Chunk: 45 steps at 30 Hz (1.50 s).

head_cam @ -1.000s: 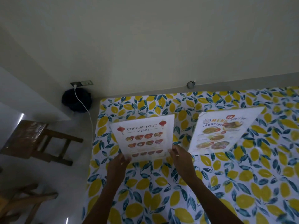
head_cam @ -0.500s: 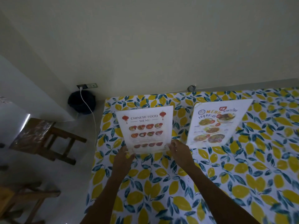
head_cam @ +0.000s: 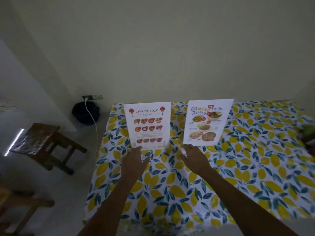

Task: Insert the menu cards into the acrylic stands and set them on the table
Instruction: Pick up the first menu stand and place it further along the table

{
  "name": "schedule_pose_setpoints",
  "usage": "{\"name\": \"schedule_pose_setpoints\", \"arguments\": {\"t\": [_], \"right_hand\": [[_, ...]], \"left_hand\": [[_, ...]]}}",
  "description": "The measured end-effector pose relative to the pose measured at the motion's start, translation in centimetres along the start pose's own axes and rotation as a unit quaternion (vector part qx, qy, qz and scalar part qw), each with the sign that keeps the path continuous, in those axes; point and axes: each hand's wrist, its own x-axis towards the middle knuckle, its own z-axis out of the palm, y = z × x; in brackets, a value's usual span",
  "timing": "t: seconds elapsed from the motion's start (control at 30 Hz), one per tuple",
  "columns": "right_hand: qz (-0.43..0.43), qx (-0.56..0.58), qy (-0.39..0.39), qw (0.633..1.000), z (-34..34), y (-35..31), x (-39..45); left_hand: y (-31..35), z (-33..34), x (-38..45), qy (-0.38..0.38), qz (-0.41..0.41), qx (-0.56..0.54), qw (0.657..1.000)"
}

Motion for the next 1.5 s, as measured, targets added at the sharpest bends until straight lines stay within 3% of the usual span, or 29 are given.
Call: {"name": "schedule_pose_setpoints", "arguments": {"t": [0.5, 0.7, 0.9, 1.1, 1.23, 1.5], "right_hand": [[0.102, -0.013, 0.002, 0.995, -6.0, 11.5, -3.7], [0.113, 0.016, -0.010, 0.993, -6.2, 18.2, 0.4], [0.151, 0.161, -0.016, 0.975, -5.4, 22.6, 6.0], [0.115, 0.228, 0.030, 0.966, -4.4, 23.9, 8.5], [0.094, 0.235, 0.057, 0.966, -4.5, 24.5, 8.6], [0.041, 0.235, 0.072, 0.968, -6.3, 25.6, 5.3]], "left_hand": [[12.8, 4.7, 2.6, -0.057, 0.068, 0.005, 0.996], [18.0, 7.4, 7.1, -0.077, 0.003, -0.040, 0.996], [19.9, 9.6, 11.2, -0.046, -0.081, -0.099, 0.991], [21.4, 10.1, 12.0, -0.004, -0.096, -0.030, 0.995], [21.7, 9.8, 11.6, -0.006, -0.140, -0.103, 0.985], [22.7, 10.2, 8.4, 0.036, -0.067, -0.078, 0.994]]}}
